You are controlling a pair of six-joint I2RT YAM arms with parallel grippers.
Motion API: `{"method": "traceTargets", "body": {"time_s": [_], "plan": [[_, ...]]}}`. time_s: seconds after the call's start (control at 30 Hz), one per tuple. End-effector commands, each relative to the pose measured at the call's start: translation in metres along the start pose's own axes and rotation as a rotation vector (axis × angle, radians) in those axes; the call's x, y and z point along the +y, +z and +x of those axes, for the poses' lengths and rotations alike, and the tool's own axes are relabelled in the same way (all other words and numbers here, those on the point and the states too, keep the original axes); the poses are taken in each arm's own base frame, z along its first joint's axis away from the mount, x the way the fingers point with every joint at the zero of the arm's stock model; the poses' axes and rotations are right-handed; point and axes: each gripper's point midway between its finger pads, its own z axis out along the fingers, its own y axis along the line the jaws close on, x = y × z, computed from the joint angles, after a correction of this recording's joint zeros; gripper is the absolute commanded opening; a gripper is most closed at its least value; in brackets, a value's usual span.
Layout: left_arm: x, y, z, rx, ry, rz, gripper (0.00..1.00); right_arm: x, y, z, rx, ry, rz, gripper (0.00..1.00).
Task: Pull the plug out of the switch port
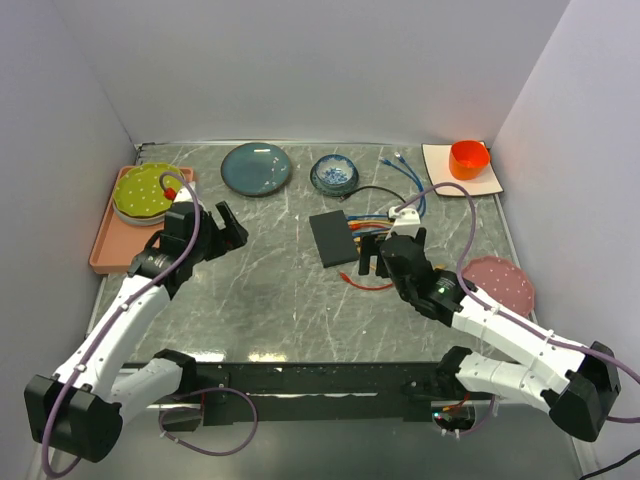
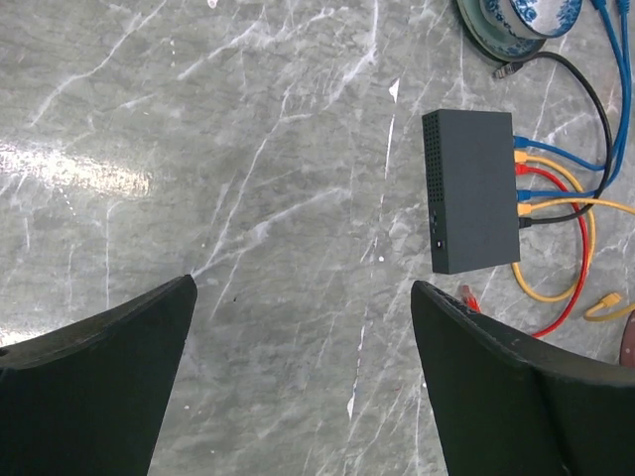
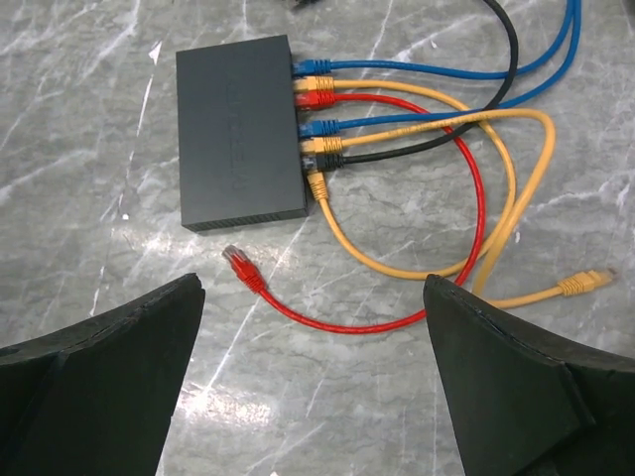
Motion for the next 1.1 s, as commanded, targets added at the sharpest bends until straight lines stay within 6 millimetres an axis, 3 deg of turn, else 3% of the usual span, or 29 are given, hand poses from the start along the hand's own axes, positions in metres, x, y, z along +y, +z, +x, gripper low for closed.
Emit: {"method": "traceTargets", "body": {"time_s": [0.0, 0.1, 0.2, 0.23, 0.33, 0.37, 0.4, 0.6, 0.83, 1.07], "plan": [[-0.02, 0.001, 0.005, 0.031, -0.051, 0.097, 0.96, 0.018, 0.003, -0.026, -0.054, 0.051, -0.041, 0.99], [-0.045, 0.008, 0.021, 0.069, -0.136, 0.225, 0.97, 0.025, 0.017, -0.024, -0.031, 0.065, -0.027, 0.91], [-0.057, 0.024, 0.043, 0.116, -0.204, 0.237, 0.99, 0.032, 0.036, -0.022, 0.011, 0.129, -0.025, 0.69], [-0.061, 0.029, 0.048, 0.126, -0.209, 0.23, 0.97, 0.033, 0.041, -0.023, 0.019, 0.165, -0.026, 0.54], [-0.078, 0.044, 0.062, 0.151, -0.214, 0.217, 0.84, 0.033, 0.063, -0.02, 0.066, 0.246, -0.018, 0.33], [-0.081, 0.051, 0.069, 0.161, -0.214, 0.205, 0.76, 0.026, 0.075, -0.019, 0.085, 0.268, 0.009, 0.29], [-0.091, 0.051, 0.073, 0.17, -0.218, 0.222, 0.72, 0.024, 0.082, -0.019, 0.09, 0.282, 0.017, 0.27], [-0.1, 0.085, 0.091, 0.208, -0.244, 0.165, 0.55, 0.01, 0.121, -0.006, 0.183, 0.294, 0.093, 0.03], [-0.099, 0.128, 0.121, 0.296, -0.244, 0.093, 0.43, 0.006, 0.158, 0.015, 0.285, 0.273, 0.148, 0.0], [-0.101, 0.14, 0.131, 0.326, -0.222, 0.071, 0.36, 0.007, 0.172, 0.036, 0.342, 0.248, 0.156, 0.0]]}}
